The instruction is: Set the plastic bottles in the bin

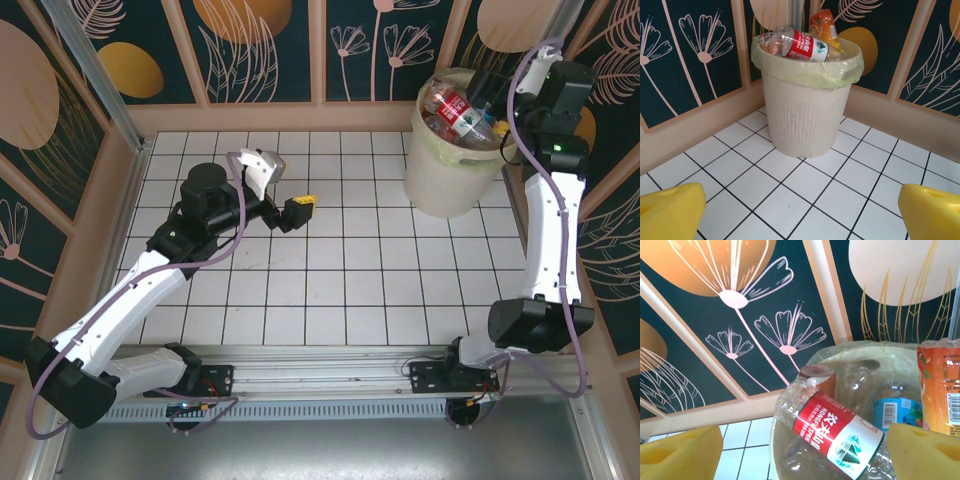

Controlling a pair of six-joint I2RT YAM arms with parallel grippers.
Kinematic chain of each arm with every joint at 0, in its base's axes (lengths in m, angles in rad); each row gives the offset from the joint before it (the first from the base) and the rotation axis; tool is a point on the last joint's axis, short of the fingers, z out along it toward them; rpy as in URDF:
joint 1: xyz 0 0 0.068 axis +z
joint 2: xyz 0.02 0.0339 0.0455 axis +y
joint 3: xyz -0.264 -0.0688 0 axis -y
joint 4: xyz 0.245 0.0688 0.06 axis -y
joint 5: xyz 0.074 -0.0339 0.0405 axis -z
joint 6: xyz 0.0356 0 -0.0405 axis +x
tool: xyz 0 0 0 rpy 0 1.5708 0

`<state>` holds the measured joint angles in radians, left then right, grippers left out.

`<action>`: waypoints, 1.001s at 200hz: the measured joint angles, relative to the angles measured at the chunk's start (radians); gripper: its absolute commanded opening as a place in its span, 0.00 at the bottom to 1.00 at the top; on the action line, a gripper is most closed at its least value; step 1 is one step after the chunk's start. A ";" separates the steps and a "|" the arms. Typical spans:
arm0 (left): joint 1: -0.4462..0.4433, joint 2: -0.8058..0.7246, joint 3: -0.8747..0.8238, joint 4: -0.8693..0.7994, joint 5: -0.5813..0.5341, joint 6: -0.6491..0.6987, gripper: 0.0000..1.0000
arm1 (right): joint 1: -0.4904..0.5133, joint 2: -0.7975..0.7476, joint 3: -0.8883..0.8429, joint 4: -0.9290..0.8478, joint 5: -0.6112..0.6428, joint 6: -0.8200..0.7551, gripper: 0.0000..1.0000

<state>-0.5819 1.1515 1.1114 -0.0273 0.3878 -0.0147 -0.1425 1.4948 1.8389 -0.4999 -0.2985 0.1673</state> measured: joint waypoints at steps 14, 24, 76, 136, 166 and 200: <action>0.000 0.000 0.000 0.001 0.000 -0.002 0.99 | 0.000 0.000 -0.023 0.002 -0.007 0.000 0.86; 0.000 0.000 -0.002 0.002 -0.001 -0.002 0.99 | -0.001 0.000 -0.037 0.005 -0.015 0.000 0.86; 0.000 -0.001 -0.008 0.024 -0.079 -0.024 0.99 | 0.009 -0.036 -0.169 0.082 -0.062 -0.022 0.91; 0.007 0.018 0.037 0.027 -0.289 -0.070 0.99 | 0.213 -0.156 -0.290 0.163 0.043 -0.109 0.99; 0.051 0.034 0.037 0.035 -0.319 -0.099 0.99 | 0.340 -0.195 -0.370 0.211 0.109 -0.136 0.99; 0.117 0.031 0.012 0.084 -0.324 -0.123 0.99 | 0.433 -0.229 -0.496 0.264 0.165 -0.144 0.99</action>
<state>-0.4644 1.1820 1.1236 0.0566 0.0635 -0.1375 0.2905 1.2663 1.3434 -0.2363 -0.1333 0.0235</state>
